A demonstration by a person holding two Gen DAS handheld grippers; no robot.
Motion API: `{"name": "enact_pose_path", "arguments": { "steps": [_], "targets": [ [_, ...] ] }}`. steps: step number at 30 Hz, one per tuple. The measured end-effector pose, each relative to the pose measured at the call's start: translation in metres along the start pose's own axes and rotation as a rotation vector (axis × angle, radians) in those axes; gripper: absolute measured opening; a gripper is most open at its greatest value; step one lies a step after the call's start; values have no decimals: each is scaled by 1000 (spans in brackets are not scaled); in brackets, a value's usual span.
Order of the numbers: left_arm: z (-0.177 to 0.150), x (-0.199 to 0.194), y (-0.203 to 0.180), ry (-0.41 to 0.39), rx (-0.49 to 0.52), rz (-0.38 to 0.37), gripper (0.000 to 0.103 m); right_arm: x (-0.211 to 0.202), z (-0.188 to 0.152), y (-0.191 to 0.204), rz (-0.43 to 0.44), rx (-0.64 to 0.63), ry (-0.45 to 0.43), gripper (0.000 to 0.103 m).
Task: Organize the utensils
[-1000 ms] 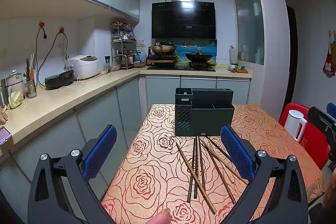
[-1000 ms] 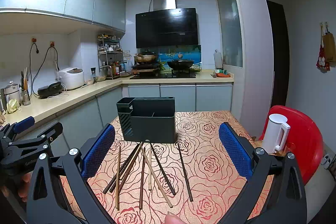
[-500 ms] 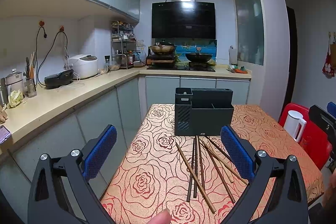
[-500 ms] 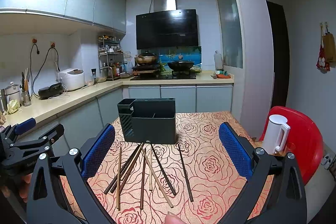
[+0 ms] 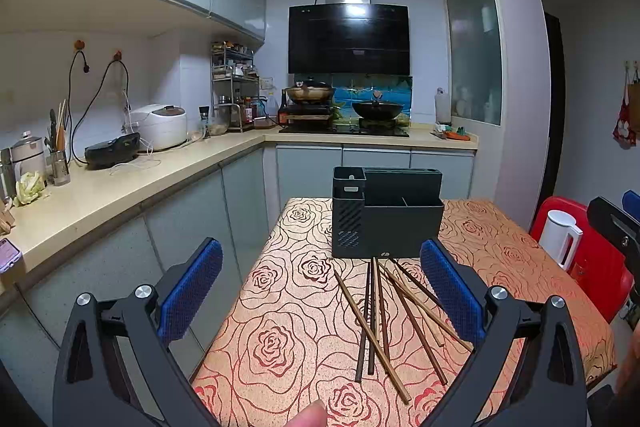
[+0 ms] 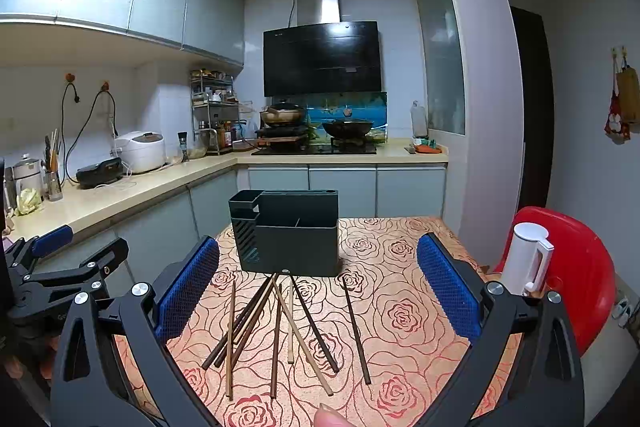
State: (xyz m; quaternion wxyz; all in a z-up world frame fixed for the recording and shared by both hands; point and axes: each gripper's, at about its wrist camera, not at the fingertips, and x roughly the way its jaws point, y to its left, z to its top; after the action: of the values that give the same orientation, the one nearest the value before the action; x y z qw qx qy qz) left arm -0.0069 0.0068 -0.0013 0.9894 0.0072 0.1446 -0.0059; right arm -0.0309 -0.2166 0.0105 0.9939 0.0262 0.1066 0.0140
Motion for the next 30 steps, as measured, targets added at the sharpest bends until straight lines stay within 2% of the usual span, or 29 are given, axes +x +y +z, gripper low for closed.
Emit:
{"name": "enact_pose_path", "arguments": {
  "steps": [8, 9, 10, 30],
  "targets": [
    [-1, 0, -1, 12, -1, -8, 96, 0, -1, 0, 0, 0, -2, 96],
    [-1, 0, -1, 12, -2, -9, 96, 1, -5, -2, -25, 37, 59, 96],
    [-1, 0, -1, 13, -3, -10, 96, 0, -3, 0, 0, 1, -3, 96],
    [-6, 4, -3, 31, 7, -16, 96, 3, -6, -5, -1, -1, 9, 96]
  ]
}}
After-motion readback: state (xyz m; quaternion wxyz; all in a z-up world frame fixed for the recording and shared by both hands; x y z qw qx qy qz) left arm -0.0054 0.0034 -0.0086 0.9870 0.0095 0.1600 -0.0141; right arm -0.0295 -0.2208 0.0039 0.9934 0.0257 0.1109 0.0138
